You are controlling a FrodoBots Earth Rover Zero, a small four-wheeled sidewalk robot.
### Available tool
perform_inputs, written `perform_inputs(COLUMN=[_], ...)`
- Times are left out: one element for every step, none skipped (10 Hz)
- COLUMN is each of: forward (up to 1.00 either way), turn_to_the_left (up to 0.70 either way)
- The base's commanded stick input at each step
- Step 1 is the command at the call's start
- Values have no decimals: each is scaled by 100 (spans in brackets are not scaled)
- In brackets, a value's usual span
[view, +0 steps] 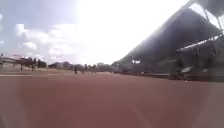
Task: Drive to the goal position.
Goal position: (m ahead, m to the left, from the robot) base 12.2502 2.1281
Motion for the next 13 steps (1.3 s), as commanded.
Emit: perform_inputs(forward=[70, 70, 70, 70, 70, 70, 70, 70, 70, 70, 70, 70, 70], turn_to_the_left=[0, 0, 0, 0, 0, 0, 0, 0, 0, 0, 0, 0, 0])
